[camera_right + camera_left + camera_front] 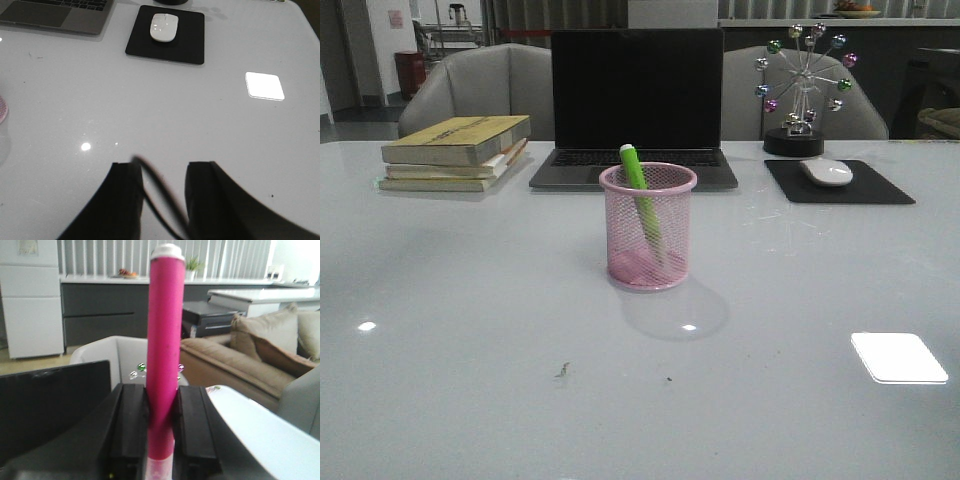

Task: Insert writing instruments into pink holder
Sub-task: 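Lift the pink marker upright and carry it above the holder, then lower the pink marker into the pink holder and release it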

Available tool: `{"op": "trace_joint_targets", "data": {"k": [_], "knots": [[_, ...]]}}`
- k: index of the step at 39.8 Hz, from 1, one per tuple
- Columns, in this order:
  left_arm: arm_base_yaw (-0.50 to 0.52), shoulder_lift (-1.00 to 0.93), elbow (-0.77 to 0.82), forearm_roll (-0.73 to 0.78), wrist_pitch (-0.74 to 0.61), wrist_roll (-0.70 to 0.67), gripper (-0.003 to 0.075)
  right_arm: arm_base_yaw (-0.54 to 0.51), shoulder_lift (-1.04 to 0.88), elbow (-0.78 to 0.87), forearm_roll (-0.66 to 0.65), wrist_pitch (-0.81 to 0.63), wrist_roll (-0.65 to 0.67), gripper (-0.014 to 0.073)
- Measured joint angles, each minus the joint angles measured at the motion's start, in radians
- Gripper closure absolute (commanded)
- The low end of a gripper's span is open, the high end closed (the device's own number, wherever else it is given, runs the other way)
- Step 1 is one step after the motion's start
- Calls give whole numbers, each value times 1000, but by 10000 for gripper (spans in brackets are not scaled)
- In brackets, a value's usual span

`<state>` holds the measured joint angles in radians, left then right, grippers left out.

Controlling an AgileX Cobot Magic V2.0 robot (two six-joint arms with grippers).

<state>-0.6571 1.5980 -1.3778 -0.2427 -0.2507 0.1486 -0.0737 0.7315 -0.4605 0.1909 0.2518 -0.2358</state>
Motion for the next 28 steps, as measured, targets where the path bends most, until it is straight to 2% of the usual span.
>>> {"op": "trace_joint_targets", "data": {"k": [8,14,20,28], "knots": [[-49,2,232,-10,-258,-10,618,0,0,0,0,0,0,242],[-49,74,318,-7,-435,-52,618,0,0,0,0,0,0,242],[-49,188,326,40,-519,-105,618,0,0,0,0,0,0,242],[-49,298,326,69,-555,-156,618,0,0,0,0,0,0,242]]}}
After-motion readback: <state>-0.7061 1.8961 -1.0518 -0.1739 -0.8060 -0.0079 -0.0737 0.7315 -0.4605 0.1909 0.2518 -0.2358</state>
